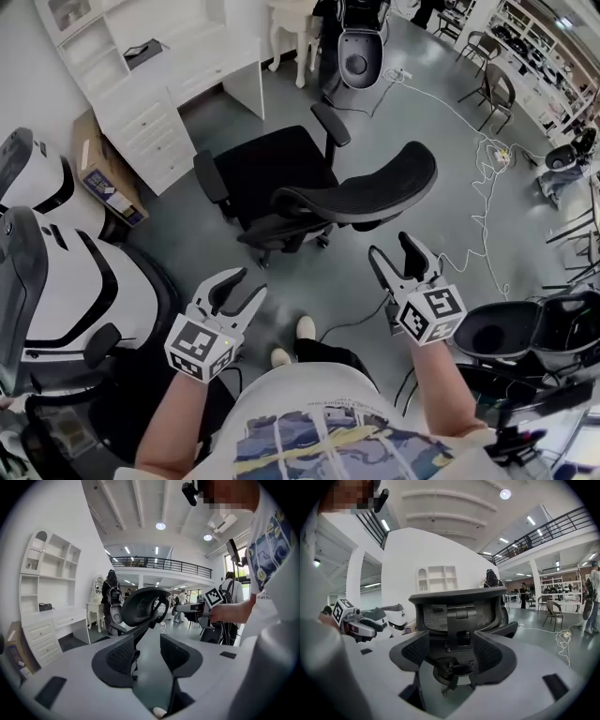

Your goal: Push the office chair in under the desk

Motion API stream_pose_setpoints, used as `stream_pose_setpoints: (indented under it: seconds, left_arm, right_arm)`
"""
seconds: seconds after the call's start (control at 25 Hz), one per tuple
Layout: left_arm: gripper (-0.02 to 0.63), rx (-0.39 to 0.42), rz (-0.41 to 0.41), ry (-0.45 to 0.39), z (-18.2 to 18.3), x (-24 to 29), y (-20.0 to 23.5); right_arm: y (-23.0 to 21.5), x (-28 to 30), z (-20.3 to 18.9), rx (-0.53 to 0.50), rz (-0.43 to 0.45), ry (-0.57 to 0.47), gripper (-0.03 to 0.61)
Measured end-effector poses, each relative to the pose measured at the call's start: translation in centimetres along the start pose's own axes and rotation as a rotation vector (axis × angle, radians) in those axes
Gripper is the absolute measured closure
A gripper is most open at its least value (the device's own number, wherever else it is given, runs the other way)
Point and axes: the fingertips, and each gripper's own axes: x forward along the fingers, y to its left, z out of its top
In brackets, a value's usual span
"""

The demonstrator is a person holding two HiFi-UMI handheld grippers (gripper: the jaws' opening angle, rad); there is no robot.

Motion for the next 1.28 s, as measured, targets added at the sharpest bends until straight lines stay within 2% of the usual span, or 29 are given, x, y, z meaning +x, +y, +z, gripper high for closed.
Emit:
stream_pose_setpoints:
  seconds: [0.28, 0.48, 0.8, 1.08, 1.28]
  left_arm:
    - [0.407, 0.025, 0.036, 0.061, 0.4, 3.2, 2.1]
    - [0.385, 0.069, 0.058, 0.114, -0.2, 5.1, 5.2]
    - [0.364, 0.205, -0.045, 0.222, -2.0, 8.2, 6.4]
    - [0.364, 0.285, -0.107, 0.286, -3.4, 10.2, 6.2]
    - [0.405, 0.335, -0.127, 0.291, -3.8, 10.1, 6.2]
  right_arm:
    - [-2.1, 2.2, 0.1, 0.016, 0.026, -0.006, 0.255]
    - [-2.3, 3.9, -0.1, 0.010, 0.047, 0.008, 0.249]
    - [-1.9, 5.7, -0.4, -0.033, 0.054, 0.034, 0.249]
    - [-2.1, 6.8, -0.4, -0.045, 0.037, 0.050, 0.249]
    - [-2.1, 6.7, -0.4, -0.041, 0.021, 0.059, 0.249]
